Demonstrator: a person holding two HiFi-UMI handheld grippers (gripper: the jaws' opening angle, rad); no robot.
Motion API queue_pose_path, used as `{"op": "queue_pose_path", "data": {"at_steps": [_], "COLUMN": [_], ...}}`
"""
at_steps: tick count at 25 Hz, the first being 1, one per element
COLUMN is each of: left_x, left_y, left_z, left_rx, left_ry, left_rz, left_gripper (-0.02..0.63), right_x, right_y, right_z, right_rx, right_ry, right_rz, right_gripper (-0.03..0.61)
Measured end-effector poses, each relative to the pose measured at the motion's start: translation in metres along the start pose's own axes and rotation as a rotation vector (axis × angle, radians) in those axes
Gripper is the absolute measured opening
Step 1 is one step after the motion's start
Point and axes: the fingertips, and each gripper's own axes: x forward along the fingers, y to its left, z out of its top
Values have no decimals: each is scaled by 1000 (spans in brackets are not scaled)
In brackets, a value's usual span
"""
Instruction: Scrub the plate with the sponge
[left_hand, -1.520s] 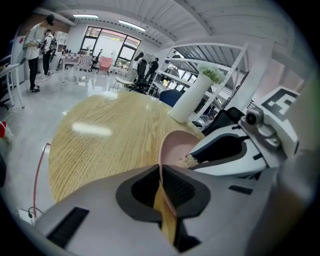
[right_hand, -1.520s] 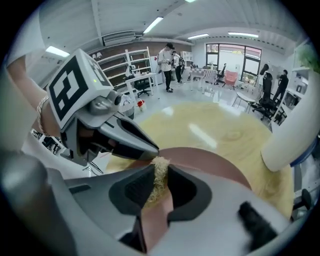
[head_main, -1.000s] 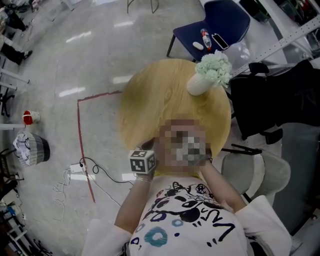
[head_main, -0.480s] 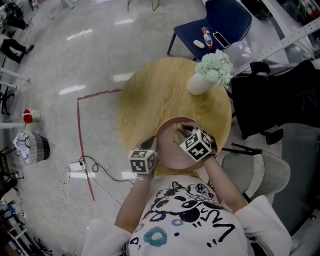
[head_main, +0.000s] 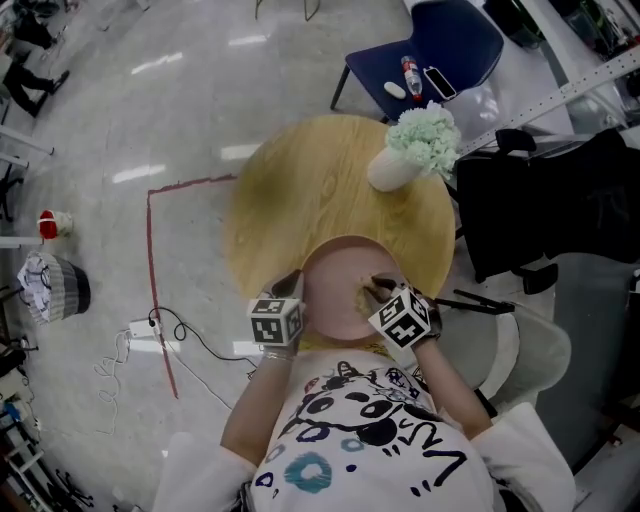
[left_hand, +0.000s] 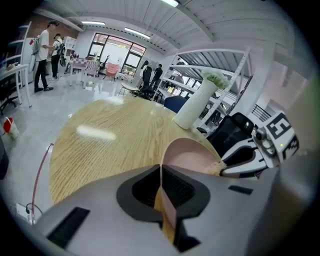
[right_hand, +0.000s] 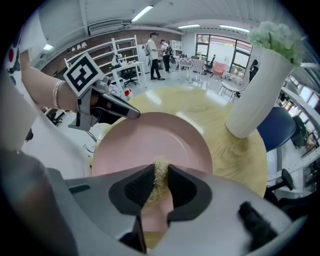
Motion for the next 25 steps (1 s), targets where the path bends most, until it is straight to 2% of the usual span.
{"op": "queue_pose_path", "data": {"at_steps": [4, 9, 16, 25], "left_x": [0, -1, -3, -3], "left_y": [-1, 0, 0, 1], "left_z": [0, 0, -2, -4], "left_rx": [-3, -7, -31, -57], "left_ry": [-4, -5, -3, -12], "left_rz": [1, 7, 7, 7], "left_gripper": [26, 26, 26, 26], "right_x": [2, 10, 20, 25], "right_y": [32, 58, 51, 38], "right_z": [-2, 16, 44, 53], "right_rx": [-19, -54, -75, -70], "right_ry": [0, -27, -61, -79], "right_rz": [68, 127, 137, 118], "right_gripper": [91, 91, 91, 91]}}
